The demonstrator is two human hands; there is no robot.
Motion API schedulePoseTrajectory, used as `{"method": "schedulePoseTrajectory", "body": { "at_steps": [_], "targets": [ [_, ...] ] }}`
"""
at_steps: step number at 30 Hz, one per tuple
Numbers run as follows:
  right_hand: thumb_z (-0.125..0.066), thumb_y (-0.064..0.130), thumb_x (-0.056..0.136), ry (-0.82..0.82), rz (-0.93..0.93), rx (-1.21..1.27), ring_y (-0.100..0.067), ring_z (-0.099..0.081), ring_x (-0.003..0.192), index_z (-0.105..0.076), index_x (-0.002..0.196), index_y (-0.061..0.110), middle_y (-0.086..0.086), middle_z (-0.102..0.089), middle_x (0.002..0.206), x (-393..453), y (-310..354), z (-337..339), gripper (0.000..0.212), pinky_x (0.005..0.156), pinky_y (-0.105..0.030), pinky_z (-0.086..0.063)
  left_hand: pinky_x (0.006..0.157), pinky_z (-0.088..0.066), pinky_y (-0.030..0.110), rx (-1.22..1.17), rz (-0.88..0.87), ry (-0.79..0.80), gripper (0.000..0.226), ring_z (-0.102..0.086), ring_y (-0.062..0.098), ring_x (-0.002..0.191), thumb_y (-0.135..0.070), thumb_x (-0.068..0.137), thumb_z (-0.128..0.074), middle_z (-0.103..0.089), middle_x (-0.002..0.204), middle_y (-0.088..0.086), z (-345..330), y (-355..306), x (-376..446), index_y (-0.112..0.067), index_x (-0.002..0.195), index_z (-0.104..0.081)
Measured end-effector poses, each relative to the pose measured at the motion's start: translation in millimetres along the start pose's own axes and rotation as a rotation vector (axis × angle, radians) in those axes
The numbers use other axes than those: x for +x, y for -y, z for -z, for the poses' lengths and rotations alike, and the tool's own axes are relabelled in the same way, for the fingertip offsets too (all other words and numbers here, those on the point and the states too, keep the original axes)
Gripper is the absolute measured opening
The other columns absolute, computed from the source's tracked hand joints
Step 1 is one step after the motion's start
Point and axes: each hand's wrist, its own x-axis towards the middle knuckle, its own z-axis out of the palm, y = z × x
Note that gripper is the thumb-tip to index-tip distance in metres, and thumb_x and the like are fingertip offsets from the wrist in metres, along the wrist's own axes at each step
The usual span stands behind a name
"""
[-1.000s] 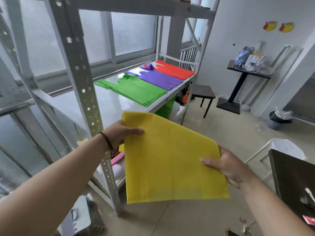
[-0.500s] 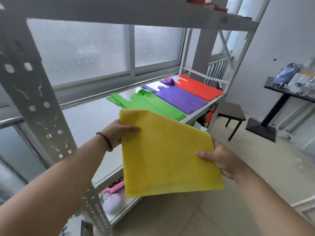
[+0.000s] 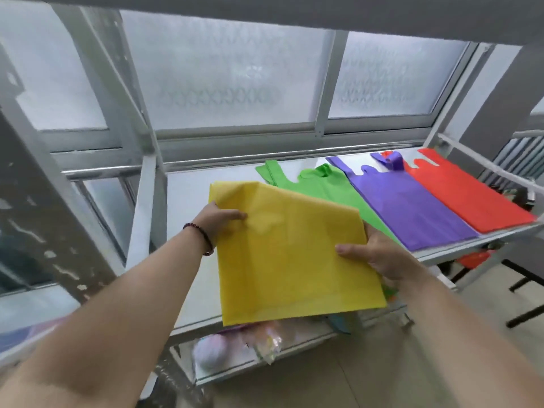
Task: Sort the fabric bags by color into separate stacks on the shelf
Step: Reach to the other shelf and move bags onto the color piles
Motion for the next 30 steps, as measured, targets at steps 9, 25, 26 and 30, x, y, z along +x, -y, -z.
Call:
{"method": "schedulePoseTrajectory", "body": {
  "at_steps": [9,25,26,30],
  "targets": [
    [-0.065,-0.008,0.076,0.306,0.004,0.041,-0.024,-0.066,0.082,-0.049,0.112,0.022,-0.009,-0.063,0.103,96,50,-17,0.05,0.065,-0.039,-0.06,0.078,-0.055,0.049,0.138,-0.039,-0.37,0.059,-0.063,0.031,0.092,-0.011,0.063,-0.079,-0.061,0.112,0.014,36,-45,22,-0.008,0.116,-0.053],
    [-0.057,0.001,0.086,0.205,-0.502,-0.217,-0.031,-0.063,0.095,-0.055,0.104,0.005,-0.016,-0.063,0.109,111,-61,-32,0.018,0.076,-0.042,-0.056,0.087,-0.048,0.04,0.482,0.425,-0.618,0.068,-0.055,0.033,0.112,-0.014,0.072,-0.077,-0.053,0.128,0.018,36,58,35,0.001,0.132,-0.046],
    [-0.056,0.002,0.087,0.198,-0.514,-0.242,-0.03,-0.064,0.094,-0.055,0.101,0.005,-0.015,-0.063,0.109,109,-65,-32,0.015,0.076,-0.041,-0.057,0.09,-0.049,0.042,0.486,0.42,-0.613,0.068,-0.055,0.034,0.112,-0.016,0.071,-0.078,-0.054,0.128,0.019,38,60,37,0.0,0.13,-0.048],
    [-0.052,-0.002,0.089,0.164,-0.501,-0.24,-0.029,-0.061,0.092,-0.055,0.095,0.007,-0.012,-0.061,0.097,108,-72,-31,0.012,0.074,-0.037,-0.055,0.084,-0.048,0.04,0.44,0.362,-0.614,0.06,-0.056,0.034,0.108,-0.017,0.075,-0.075,-0.055,0.122,0.016,45,59,46,-0.001,0.127,-0.049]
  ]
}}
